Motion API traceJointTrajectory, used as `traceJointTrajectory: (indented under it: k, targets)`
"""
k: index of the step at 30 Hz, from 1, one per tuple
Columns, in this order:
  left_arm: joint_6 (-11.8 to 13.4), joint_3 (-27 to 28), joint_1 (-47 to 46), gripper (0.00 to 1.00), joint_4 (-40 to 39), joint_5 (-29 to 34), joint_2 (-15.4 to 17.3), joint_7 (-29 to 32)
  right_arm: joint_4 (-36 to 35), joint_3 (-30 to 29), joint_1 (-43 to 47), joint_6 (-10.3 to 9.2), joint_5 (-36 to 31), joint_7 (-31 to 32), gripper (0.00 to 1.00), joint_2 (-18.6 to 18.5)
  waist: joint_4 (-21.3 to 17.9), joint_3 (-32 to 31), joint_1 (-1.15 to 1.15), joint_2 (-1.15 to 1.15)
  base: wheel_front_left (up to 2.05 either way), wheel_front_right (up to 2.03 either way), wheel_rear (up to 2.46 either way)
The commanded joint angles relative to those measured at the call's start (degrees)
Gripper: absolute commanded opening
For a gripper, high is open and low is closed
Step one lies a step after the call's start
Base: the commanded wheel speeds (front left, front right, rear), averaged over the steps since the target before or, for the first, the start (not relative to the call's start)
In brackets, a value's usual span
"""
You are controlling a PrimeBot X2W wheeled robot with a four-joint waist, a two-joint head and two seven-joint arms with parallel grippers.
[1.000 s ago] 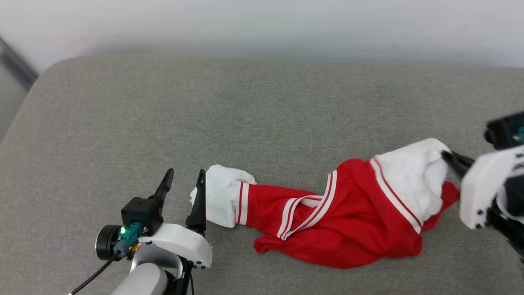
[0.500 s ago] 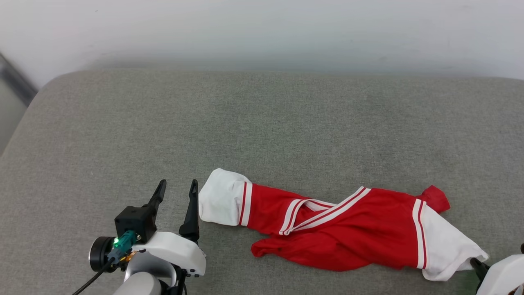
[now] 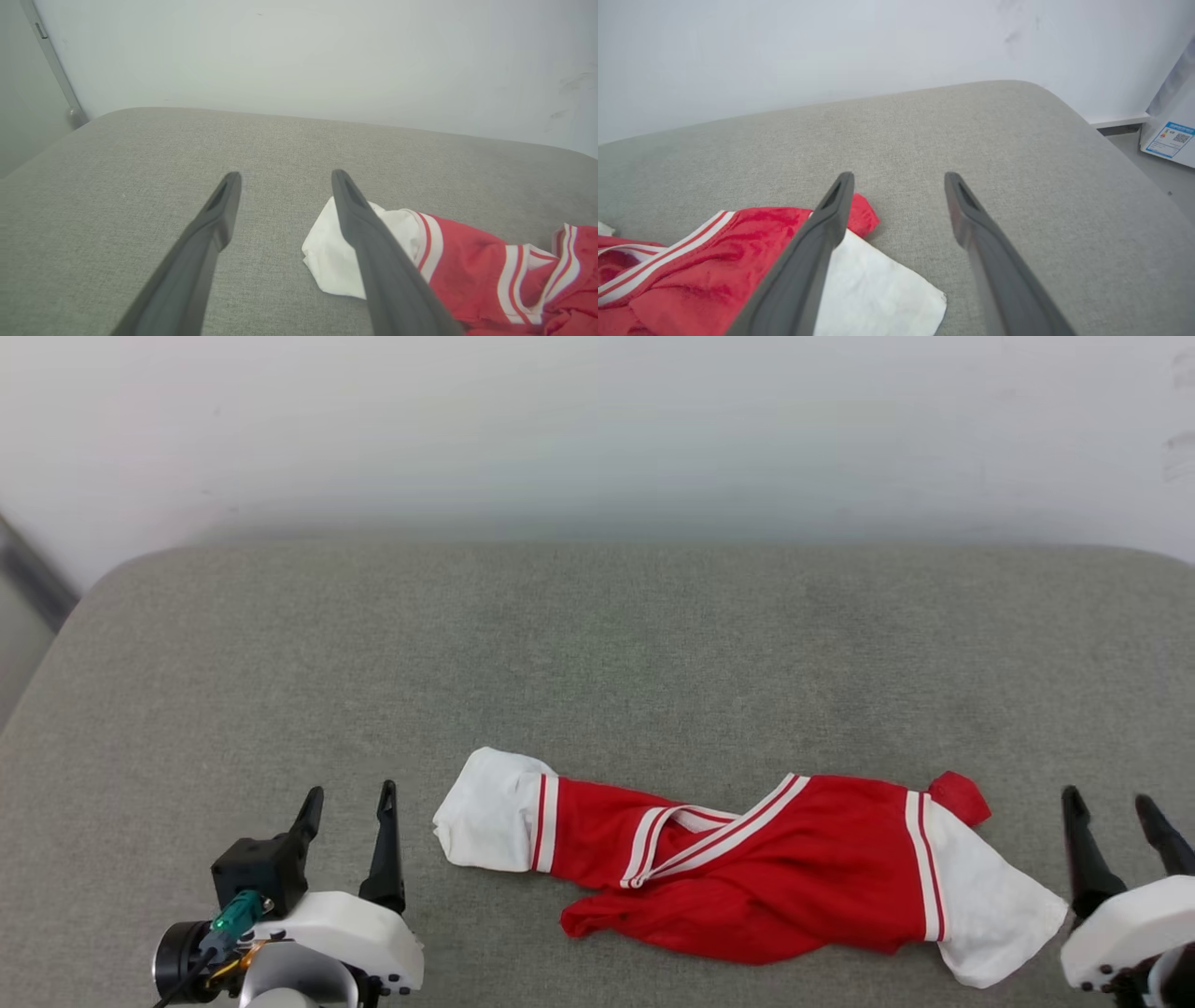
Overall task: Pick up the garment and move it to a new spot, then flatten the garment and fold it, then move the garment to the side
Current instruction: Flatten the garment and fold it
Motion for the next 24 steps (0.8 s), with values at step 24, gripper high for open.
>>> traceJointTrajectory:
  k: [24]
  targets:
    - [-16.1, -4.7, -14.3, 1.00, 8.6, -13.2, 11.9, 39.4, -16.6, 13.7, 2.8, -0.03, -5.2, -3.4, 1.00, 5.2, -8.1, 6.4, 0.00, 0.00, 0.00, 0.00, 0.00]
